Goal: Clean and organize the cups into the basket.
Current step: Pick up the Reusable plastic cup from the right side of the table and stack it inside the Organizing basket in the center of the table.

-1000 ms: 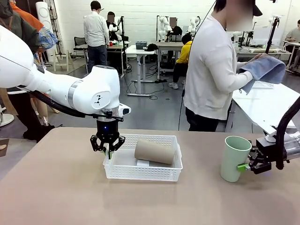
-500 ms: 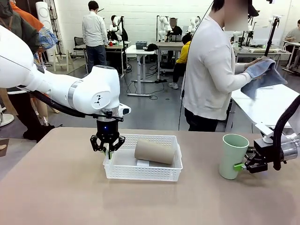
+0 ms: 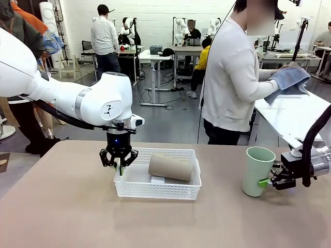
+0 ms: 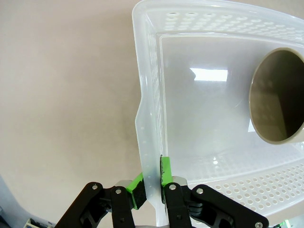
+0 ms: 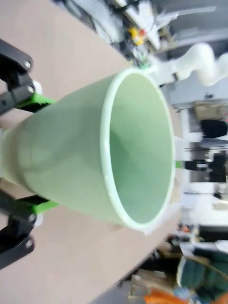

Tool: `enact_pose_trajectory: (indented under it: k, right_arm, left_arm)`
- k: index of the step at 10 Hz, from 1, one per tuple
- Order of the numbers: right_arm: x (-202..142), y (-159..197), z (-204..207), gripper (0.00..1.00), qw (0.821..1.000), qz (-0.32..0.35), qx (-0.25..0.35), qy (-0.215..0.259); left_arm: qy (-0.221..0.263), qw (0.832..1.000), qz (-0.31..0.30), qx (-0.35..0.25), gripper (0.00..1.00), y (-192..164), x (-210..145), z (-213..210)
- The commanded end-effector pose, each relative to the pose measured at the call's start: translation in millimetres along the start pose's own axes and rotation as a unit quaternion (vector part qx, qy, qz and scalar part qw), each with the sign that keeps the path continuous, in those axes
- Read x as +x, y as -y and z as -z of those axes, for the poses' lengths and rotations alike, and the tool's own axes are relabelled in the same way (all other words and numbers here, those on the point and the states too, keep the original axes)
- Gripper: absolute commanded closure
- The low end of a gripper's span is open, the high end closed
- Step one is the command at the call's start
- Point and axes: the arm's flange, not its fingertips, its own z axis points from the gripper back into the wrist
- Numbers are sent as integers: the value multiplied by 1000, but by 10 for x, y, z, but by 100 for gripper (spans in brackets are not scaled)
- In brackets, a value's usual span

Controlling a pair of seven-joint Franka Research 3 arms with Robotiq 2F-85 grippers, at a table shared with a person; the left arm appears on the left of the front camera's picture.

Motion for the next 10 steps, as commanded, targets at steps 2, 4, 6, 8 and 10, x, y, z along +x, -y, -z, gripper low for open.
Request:
enact_pose_trajectory:
  k: [2,4,6,8,10]
  right_arm:
    - [1314,-530,-432,75,998,-5,-58,5]
    - [2206,-711,-769,75,997,-1,-78,0]
    - [2820,-781,-903,75,995,-14,-96,4]
    - [3125,-812,-875,75,994,-30,-107,-5]
    - [3048,-936,-992,75,995,-27,-99,-7]
  left_arm:
    - [4,1000,5,0,100,-5,6,3]
    - [4,1000,5,0,100,-5,6,3]
    - [4,1000,5,0,100,-5,6,3]
    - [4,1000,5,0,100,-5,6,3]
    - [4,1000,5,0,100,-5,6,3]
